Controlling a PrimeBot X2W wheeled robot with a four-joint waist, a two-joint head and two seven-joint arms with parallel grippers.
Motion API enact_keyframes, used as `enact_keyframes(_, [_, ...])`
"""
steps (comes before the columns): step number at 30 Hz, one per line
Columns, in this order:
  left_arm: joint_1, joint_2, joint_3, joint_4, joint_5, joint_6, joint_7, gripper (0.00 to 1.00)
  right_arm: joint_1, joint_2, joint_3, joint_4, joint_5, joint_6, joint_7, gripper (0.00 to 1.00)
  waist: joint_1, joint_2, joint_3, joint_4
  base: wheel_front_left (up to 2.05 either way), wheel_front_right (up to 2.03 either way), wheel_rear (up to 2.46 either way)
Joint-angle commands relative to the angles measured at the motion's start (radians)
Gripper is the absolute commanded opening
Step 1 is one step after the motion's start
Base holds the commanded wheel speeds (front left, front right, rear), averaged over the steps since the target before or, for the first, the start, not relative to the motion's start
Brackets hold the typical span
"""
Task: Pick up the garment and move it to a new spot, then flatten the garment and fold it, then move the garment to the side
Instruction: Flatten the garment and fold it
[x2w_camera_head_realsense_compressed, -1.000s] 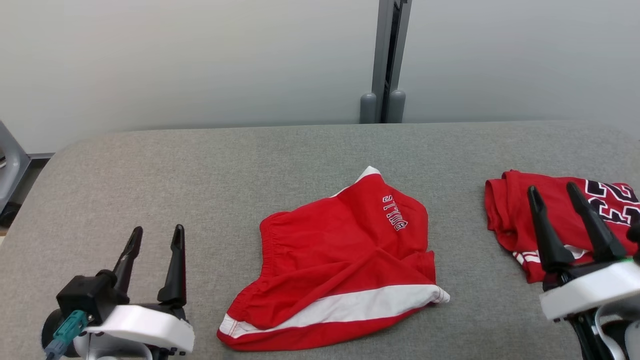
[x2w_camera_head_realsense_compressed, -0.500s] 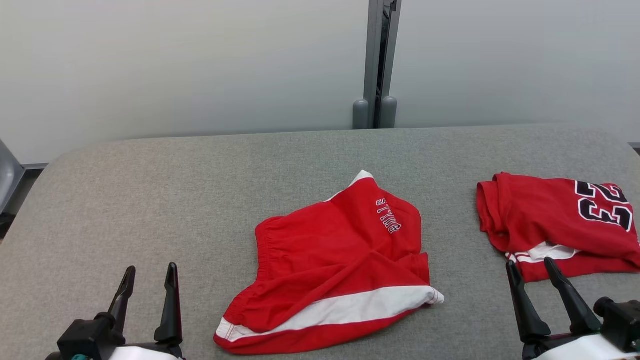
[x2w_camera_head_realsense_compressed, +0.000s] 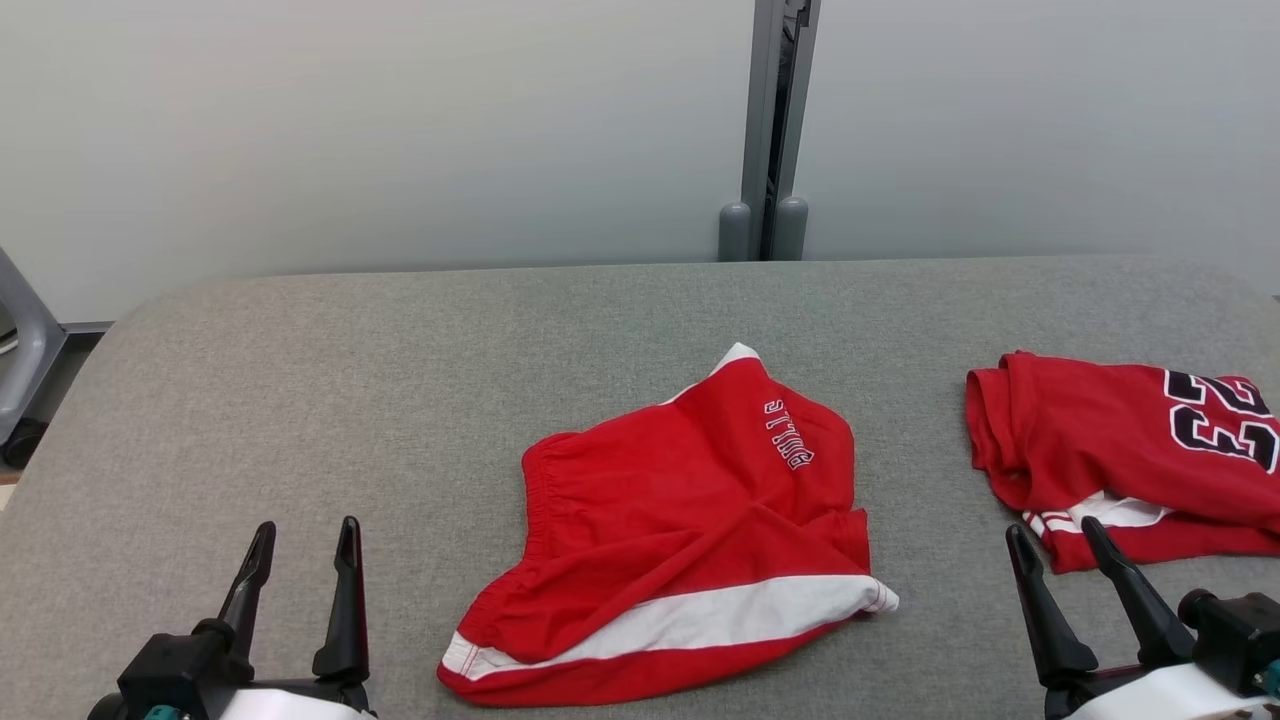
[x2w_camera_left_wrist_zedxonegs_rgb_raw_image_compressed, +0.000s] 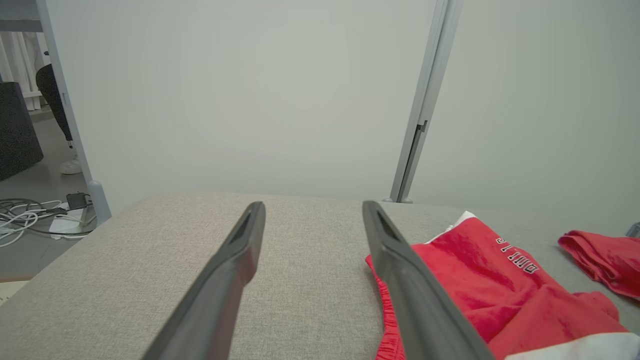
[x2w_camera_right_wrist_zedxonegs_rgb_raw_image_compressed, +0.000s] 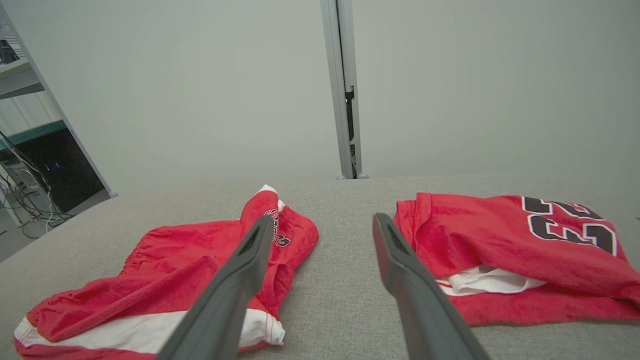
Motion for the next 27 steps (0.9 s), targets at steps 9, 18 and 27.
enact_keyframes(9, [-0.020,0.021,-0.011,-0.012,-0.006,-0.009,0.039,1.00,-0.009,0.000,0.010,0.009,-0.013,0.000,0.010,1.00,0.0000,0.0000,0.002,0.005,0.00,0.00,0.00])
enact_keyframes(18, [-0.043,0.090,-0.106,0.016,-0.074,-0.089,0.332,1.00,-0.087,-0.048,0.176,0.145,0.067,0.000,0.229,1.00,0.0000,0.0000,0.056,0.000,0.00,0.00,0.00])
enact_keyframes(27, [-0.087,0.103,-0.170,0.026,-0.102,-0.149,0.459,1.00,-0.187,-0.052,0.242,0.247,0.105,0.000,0.238,1.00,0.0000,0.0000,0.092,0.002,0.00,0.00,0.00])
